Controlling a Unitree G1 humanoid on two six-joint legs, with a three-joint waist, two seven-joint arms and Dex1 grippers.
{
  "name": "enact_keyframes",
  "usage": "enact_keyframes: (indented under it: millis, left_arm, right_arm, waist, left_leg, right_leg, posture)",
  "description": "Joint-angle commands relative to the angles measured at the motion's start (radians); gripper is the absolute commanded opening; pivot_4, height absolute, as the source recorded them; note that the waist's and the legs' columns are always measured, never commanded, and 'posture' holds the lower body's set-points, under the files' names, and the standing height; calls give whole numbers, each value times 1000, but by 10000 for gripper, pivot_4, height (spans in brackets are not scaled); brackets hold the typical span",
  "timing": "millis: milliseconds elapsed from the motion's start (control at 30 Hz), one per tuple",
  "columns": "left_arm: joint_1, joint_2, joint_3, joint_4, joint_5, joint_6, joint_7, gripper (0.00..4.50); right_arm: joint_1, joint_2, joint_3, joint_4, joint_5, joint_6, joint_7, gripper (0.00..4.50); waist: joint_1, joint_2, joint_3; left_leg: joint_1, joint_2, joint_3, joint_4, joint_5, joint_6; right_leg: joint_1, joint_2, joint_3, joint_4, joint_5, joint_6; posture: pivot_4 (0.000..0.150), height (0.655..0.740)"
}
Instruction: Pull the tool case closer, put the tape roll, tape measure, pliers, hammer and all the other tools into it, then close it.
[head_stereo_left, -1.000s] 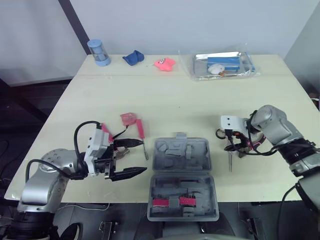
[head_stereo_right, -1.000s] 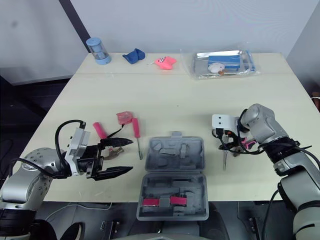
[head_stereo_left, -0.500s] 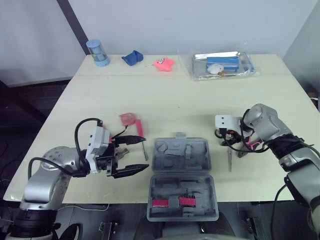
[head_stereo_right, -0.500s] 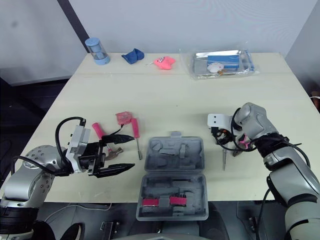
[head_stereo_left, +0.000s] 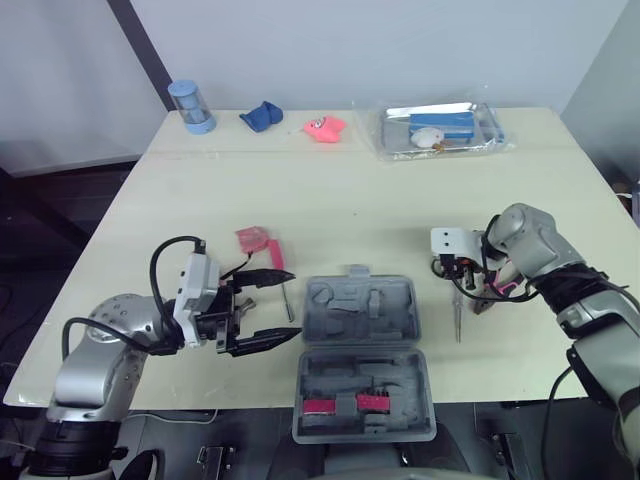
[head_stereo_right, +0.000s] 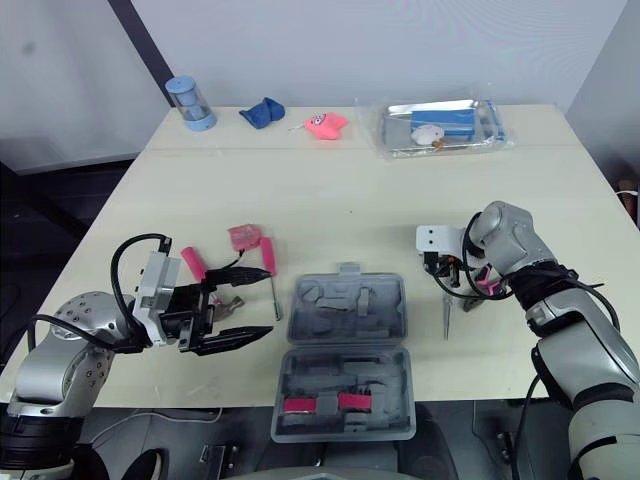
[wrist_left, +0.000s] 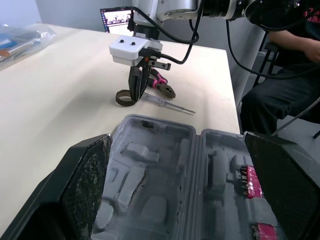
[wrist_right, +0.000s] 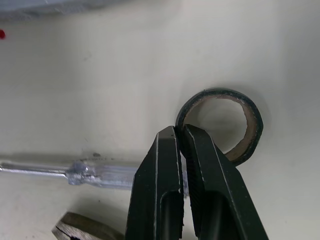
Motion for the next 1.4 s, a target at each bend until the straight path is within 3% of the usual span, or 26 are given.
enact_keyframes:
  millis: [33,433,800,1200,1400]
  left_arm:
    - [-1,-2,6,-16,-15,-20,-6,45000]
    - [17,-29,26,-8,-7,-52,30,45000]
    - [147,-27,139,6,-34,-97,47,45000]
    - [273,-76,280,-4,-66,-116,117,45000]
    - [314,-97,292,-32,-69,-125,151,45000]
  right_arm:
    - [-33,-18,-14,-15,-6,-6,17,1164]
    - [-29,-95,-28,-247,12,55,135,1164]
    - [-70,12,13,-523,71,274,203,1164]
    - [-199,317,131,-371,71,284,103,1164]
    - [-200,399,186,-329,58,263,68,1164]
  waist:
    - [0,0,0]
    - [-1,1,0]
    - [2,1,1]
    - [3,1,0]
    - [-1,1,0]
  left_leg:
    - [0,0,0,0,0,0]
    - [0,0,0,0,0,0]
    - [0,0,-1,0,0,0]
    - [-1,0,-2,0,0,0]
    - [-1,0,-3,0,0,0]
  right_leg:
    - [0,0,0,0,0,0]
    - [0,0,0,0,0,0]
    - [0,0,0,0,0,0]
    - [-1,-1,-2,0,0,0]
    - [-2,0,-2,1,0,0]
  posture:
    - [1500,7400]
    - [1500,7400]
    - [1500,7400]
    - [1500,7400]
    - [1500,7400]
